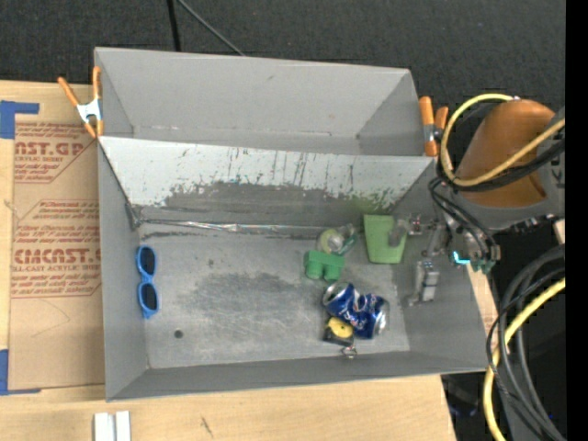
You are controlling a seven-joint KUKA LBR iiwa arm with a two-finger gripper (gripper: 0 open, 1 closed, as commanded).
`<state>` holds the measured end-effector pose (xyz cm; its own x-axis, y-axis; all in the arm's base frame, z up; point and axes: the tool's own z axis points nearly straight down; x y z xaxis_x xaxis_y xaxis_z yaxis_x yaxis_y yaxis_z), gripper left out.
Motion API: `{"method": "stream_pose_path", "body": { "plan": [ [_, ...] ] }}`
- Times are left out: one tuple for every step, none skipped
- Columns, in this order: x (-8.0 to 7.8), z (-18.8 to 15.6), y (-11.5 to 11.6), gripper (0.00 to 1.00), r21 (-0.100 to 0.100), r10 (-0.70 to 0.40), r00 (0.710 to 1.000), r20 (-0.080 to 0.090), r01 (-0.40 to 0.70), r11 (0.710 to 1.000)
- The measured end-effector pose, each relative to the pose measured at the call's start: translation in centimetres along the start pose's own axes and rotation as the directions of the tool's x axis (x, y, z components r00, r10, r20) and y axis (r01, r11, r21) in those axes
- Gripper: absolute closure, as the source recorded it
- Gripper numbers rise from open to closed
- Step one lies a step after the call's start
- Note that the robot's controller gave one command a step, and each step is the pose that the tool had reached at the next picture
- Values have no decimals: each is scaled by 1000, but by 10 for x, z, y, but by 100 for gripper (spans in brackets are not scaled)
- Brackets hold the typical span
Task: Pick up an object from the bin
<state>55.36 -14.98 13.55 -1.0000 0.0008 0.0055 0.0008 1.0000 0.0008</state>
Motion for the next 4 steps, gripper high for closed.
{"method": "stream_pose_path", "body": {
  "plan": [
    [21, 68, 42, 0, -3, 54, 999, 0, -54, 999],
    [2, 58, 124, 0, 0, -162, 987, 8, 162, 987],
    [59, 66, 135, 0, 0, -131, 991, 6, 131, 991],
    [57, 64, 134, 100, 2, -131, 991, 8, 131, 991]
  ]
}}
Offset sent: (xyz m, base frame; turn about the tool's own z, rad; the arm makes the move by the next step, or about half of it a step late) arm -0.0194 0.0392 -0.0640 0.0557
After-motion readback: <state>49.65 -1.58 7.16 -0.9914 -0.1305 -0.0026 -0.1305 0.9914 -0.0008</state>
